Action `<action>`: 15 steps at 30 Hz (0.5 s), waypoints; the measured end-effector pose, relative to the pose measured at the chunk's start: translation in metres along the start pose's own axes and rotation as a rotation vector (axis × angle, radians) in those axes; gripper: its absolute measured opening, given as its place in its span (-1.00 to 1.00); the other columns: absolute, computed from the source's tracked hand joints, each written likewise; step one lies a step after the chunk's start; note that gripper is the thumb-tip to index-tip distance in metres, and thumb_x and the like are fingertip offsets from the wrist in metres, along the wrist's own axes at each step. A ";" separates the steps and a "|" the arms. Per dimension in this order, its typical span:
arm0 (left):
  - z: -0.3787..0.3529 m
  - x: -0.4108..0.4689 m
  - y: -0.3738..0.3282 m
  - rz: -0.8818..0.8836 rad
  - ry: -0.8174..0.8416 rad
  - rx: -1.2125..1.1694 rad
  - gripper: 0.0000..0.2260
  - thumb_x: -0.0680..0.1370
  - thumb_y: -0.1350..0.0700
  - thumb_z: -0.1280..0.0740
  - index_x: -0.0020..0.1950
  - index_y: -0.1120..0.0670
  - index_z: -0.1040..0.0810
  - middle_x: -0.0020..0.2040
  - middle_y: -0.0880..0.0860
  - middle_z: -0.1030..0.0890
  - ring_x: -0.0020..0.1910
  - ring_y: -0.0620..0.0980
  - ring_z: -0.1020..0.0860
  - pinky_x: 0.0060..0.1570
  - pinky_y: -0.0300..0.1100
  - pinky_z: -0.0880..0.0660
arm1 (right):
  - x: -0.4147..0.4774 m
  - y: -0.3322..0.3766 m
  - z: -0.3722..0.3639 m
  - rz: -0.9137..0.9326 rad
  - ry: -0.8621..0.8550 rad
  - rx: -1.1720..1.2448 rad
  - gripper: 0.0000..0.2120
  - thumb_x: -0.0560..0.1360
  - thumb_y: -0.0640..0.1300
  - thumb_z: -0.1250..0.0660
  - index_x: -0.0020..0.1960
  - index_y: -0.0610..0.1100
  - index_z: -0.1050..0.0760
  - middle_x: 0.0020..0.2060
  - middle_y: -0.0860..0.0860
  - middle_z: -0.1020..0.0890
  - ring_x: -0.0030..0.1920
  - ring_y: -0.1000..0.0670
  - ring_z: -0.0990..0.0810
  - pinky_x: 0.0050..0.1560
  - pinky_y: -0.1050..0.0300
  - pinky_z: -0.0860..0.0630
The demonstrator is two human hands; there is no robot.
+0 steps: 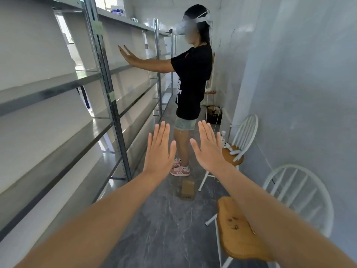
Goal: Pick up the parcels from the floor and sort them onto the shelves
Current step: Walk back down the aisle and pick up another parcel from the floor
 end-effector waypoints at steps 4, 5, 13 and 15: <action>-0.006 0.050 0.023 -0.040 -0.020 -0.024 -0.47 0.74 -0.02 0.02 0.68 0.08 0.07 0.69 -0.01 0.10 0.62 -0.14 0.26 0.55 -0.20 0.37 | 0.051 0.006 -0.014 -0.012 -0.024 -0.022 -0.39 0.69 0.12 0.07 0.63 -0.06 0.21 0.63 0.04 0.14 0.60 0.06 0.24 0.58 -0.10 0.25; -0.007 0.063 0.030 -0.043 -0.023 -0.030 -0.47 0.74 -0.02 0.02 0.68 0.08 0.08 0.68 -0.01 0.11 0.62 -0.14 0.26 0.55 -0.19 0.37 | 0.065 0.009 -0.018 -0.021 -0.030 -0.018 -0.39 0.69 0.12 0.07 0.63 -0.06 0.21 0.63 0.04 0.15 0.60 0.06 0.25 0.58 -0.10 0.25; -0.019 0.151 0.097 -0.085 -0.017 -0.061 -0.46 0.73 -0.02 0.02 0.67 0.07 0.11 0.68 -0.02 0.14 0.63 -0.12 0.26 0.58 -0.15 0.32 | 0.154 0.034 -0.055 -0.050 -0.061 -0.019 -0.38 0.68 0.12 0.06 0.63 -0.07 0.20 0.63 0.03 0.13 0.60 0.05 0.24 0.58 -0.10 0.26; -0.025 0.168 0.110 -0.097 -0.014 -0.067 -0.46 0.73 -0.01 0.02 0.67 0.08 0.11 0.68 -0.01 0.14 0.63 -0.12 0.26 0.57 -0.15 0.33 | 0.168 0.035 -0.065 -0.068 -0.066 -0.020 -0.38 0.68 0.13 0.07 0.63 -0.07 0.20 0.63 0.03 0.13 0.60 0.05 0.25 0.58 -0.10 0.26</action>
Point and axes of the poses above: each hand's wrist, its own x-axis towards the middle knuckle, its own z-axis out of the back of the hand, y = z × x, the point moved 1 cm from there along x, towards the middle knuckle
